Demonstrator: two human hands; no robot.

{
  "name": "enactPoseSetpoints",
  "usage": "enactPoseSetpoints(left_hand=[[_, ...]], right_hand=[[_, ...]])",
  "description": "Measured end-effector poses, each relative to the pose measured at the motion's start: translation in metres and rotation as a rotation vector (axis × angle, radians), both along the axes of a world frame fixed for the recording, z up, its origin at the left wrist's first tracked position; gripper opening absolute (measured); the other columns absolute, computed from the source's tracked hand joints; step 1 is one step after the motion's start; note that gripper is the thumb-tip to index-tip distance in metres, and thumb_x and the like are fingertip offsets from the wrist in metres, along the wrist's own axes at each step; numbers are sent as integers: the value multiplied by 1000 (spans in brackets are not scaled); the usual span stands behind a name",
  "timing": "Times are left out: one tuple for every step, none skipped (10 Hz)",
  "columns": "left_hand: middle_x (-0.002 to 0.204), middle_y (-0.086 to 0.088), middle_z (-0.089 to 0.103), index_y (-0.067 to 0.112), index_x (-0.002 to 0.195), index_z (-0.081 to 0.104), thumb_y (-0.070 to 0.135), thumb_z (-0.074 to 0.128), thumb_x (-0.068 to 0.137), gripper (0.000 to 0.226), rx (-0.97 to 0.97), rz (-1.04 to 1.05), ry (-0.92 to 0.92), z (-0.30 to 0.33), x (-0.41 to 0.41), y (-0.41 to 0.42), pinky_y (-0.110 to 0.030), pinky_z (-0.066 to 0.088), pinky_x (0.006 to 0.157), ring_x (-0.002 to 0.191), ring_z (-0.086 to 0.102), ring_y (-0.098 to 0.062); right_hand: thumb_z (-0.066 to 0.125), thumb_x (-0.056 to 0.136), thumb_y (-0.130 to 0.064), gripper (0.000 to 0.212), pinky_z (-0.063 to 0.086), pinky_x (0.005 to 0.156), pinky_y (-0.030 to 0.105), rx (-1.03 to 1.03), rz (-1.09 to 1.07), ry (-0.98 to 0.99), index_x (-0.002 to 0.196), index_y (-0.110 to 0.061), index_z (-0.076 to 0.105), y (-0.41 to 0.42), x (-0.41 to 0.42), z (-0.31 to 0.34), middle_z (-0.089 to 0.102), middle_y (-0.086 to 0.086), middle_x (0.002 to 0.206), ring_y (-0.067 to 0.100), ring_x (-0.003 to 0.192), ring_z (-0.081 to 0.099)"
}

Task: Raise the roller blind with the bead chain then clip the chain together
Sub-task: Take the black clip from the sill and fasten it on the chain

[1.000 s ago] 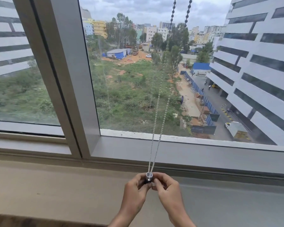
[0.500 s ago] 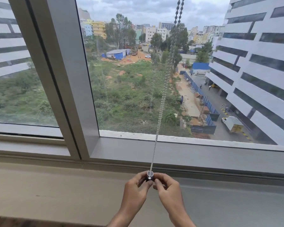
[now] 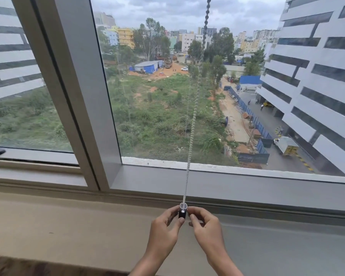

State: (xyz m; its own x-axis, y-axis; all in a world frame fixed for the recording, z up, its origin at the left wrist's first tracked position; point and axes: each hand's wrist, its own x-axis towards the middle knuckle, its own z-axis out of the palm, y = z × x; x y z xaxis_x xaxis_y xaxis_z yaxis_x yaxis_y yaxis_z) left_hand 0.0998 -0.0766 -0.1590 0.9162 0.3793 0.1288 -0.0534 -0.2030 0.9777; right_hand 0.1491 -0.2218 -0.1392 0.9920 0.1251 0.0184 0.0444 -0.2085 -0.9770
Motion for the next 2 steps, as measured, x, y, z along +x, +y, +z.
enactPoseSetpoints(left_hand=[[126, 32, 78, 38, 129, 72, 10, 82, 97, 44, 68, 34, 21, -2, -4, -3, -17, 52, 110, 131, 70, -1], [145, 21, 63, 23, 152, 62, 19, 81, 99, 56, 183, 88, 63, -5, -11, -5, -4, 39, 110, 141, 60, -5]], right_hand=[[70, 100, -1, 35, 66, 82, 28, -21, 0, 1, 100, -33, 83, -8, 0, -4, 84, -23, 98, 15, 87, 80], [71, 100, -6, 33, 62, 84, 20, -117, 5, -61, 103, -38, 79, -19, -2, -7, 84, -19, 103, 8, 95, 79]])
